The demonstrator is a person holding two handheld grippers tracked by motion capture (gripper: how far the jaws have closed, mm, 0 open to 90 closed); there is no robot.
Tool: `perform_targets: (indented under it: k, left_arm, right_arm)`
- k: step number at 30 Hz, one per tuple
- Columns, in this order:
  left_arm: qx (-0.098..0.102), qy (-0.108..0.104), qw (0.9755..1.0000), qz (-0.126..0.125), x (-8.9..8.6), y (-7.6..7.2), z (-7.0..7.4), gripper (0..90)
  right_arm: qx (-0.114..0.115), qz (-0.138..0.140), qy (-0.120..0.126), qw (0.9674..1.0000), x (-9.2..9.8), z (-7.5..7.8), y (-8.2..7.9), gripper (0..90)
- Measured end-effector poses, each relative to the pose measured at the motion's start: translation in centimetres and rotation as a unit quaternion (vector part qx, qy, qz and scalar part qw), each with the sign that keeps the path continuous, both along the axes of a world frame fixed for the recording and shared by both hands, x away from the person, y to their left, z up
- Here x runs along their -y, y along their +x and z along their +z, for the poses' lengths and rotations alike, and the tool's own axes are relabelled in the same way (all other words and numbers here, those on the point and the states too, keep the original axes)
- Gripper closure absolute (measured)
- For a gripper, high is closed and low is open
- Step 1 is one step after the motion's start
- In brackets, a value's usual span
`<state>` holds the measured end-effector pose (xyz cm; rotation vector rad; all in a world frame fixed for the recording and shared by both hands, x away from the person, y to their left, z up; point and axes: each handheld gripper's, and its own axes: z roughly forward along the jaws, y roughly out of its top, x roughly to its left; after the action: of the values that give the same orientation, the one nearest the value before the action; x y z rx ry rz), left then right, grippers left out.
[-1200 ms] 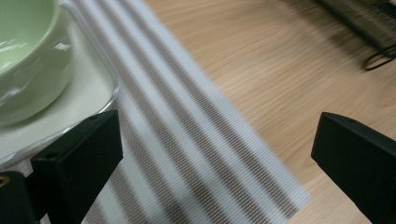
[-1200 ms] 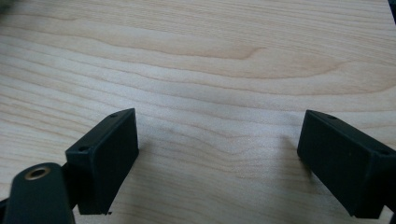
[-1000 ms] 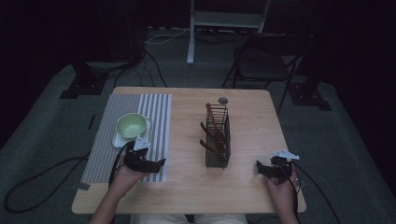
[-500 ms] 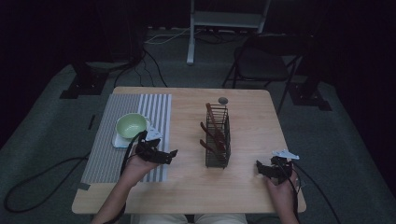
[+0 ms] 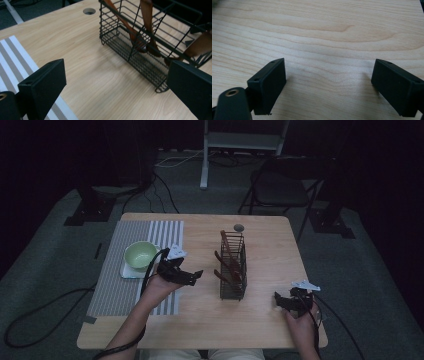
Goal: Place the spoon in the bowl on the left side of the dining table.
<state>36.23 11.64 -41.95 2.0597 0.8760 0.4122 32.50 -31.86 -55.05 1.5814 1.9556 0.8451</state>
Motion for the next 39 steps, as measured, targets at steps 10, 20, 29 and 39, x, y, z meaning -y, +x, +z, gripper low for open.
perform_targets:
  k: [10, 20, 29, 39]
  left_arm:
    - [0.007, 0.005, 0.9999, -0.013, 2.4, 1.0, 0.7, 2.8]
    - [0.012, -0.005, 0.9995, -0.029, 4.3, 2.4, 1.3, 10.4]
    - [0.003, -0.011, 0.9994, -0.032, 5.5, 3.8, 1.0, 16.7]
    - [-0.006, -0.014, 0.9979, -0.063, 6.2, 4.1, 0.3, 53.6]
  right_arm:
    - [-0.001, 0.0, 0.0, 1.0, 0.0, 0.0, 0.0, 11.8]
    - [-0.001, 0.0, 0.0, 1.0, 0.0, 0.0, 0.0, 11.8]
    - [-0.001, -0.001, 0.001, 1.0, 0.0, 0.0, 0.0, 11.8]
    - [-0.001, -0.001, 0.001, 1.0, 0.0, 0.0, 0.0, 11.8]
